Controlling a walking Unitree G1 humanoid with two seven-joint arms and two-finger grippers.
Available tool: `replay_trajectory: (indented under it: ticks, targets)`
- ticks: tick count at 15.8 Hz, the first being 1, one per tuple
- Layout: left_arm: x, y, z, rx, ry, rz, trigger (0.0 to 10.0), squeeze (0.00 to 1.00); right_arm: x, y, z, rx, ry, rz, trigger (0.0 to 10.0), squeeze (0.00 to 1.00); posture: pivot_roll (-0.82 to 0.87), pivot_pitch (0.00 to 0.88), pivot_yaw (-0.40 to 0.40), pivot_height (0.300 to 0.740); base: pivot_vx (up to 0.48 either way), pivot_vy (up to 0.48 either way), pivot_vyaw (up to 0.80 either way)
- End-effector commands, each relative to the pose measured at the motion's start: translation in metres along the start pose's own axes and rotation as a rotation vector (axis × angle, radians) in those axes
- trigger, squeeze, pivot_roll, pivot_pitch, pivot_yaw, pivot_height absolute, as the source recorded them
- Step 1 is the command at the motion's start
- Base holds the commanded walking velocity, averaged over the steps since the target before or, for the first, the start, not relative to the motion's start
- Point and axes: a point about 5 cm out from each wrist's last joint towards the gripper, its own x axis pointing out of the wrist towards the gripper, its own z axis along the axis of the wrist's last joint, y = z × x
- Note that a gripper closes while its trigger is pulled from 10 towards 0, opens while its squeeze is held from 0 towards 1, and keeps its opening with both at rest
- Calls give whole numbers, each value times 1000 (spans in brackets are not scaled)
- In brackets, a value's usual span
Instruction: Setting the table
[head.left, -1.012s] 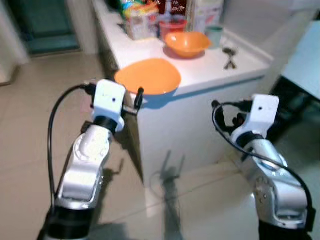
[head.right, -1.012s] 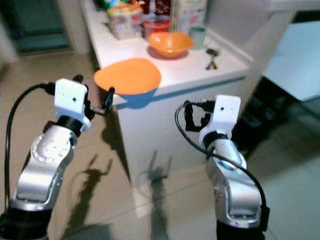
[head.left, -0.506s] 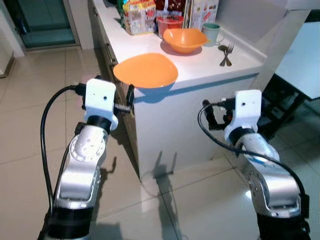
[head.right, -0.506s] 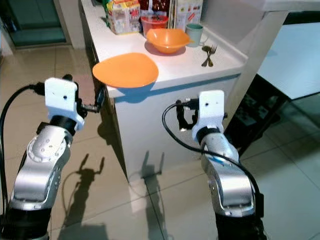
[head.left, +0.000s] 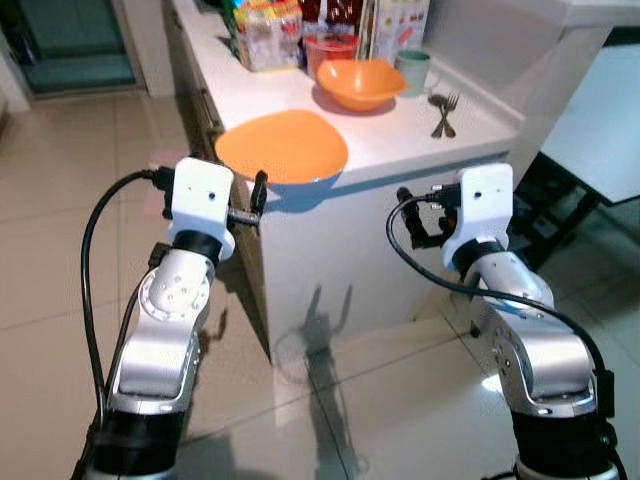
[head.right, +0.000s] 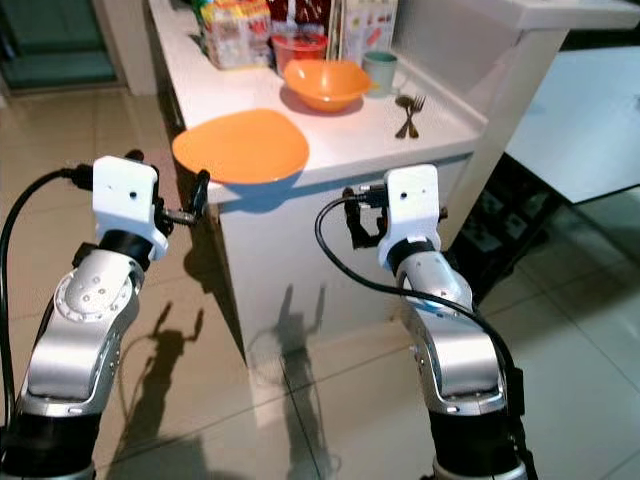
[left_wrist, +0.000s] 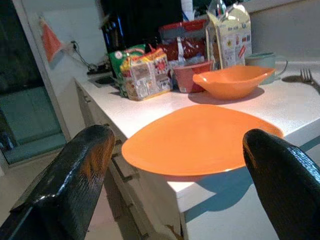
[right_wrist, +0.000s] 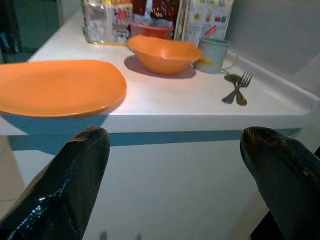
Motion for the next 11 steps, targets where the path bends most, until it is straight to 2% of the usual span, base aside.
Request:
replay_trajectory:
  ticks: [1, 4, 9, 11]
  targets:
    - [3, -1, 4, 0, -16, -3, 10000, 0, 0, -3, 2, -6, -14, -7, 10000, 0, 8, 0, -42, 740, 334, 0, 0]
    - [4, -5, 6, -5, -21, -8, 10000, 0, 2, -3, 3, -8, -22, 6, 10000, 0, 14, 0, -51, 740, 334, 0, 0]
    - [4, -3, 6, -8, -27, -10, 10000, 0, 2, -1, 4, -14, -32, 10, 10000, 0, 6, 0, -39, 740, 334, 0, 0]
    - [3, -3, 5, -36, -19, -7, 10000, 0, 1, -2, 4, -18, -33, 8, 10000, 0, 2, 0, -34, 740, 131, 0, 0]
